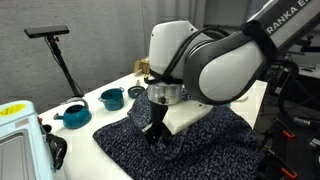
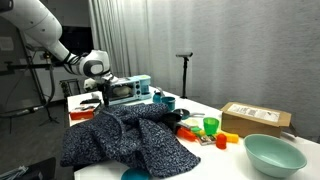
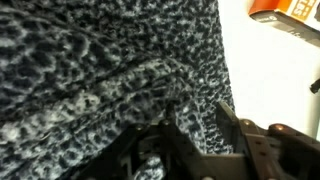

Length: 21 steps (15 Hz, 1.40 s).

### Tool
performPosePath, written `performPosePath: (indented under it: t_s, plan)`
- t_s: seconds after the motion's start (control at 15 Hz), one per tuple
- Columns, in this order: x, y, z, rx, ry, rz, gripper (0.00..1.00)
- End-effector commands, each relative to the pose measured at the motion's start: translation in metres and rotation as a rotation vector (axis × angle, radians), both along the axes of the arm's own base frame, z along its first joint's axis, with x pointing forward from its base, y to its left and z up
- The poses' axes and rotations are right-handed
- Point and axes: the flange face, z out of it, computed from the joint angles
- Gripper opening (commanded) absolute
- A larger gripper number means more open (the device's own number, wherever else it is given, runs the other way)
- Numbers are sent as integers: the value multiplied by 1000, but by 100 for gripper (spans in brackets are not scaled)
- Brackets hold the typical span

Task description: Pull back the blanket

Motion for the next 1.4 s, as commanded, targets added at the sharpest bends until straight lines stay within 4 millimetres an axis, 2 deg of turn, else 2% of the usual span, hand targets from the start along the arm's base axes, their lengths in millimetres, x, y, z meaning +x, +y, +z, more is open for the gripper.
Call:
performPosePath:
  t_s: [0.0, 0.13, 0.2, 0.4, 0.47, 0.53, 0.67, 0.93, 1.0, 1.07, 1.2, 1.33]
  plan:
    - [5, 0, -1, -43, -66, -13, 80]
    - [8, -2, -2, -72, -102, -24, 95]
    - [10, -3, -2, -84, -119, -37, 99]
    - [12, -5, -4, -141, -143, -93, 100]
    - [18, -65, 38, -145, -150, -141, 100]
    - [20, -73, 41, -148, -156, -176, 100]
    - [32, -111, 60, -166, -173, -254, 100]
    - [49, -213, 118, -240, -166, -395, 100]
    - [60, -246, 122, -281, -143, -413, 100]
    - [61, -277, 125, -318, -92, -437, 100]
    - [60, -341, 129, -409, 14, -458, 100]
    - [58, -406, 126, -441, 108, -406, 100]
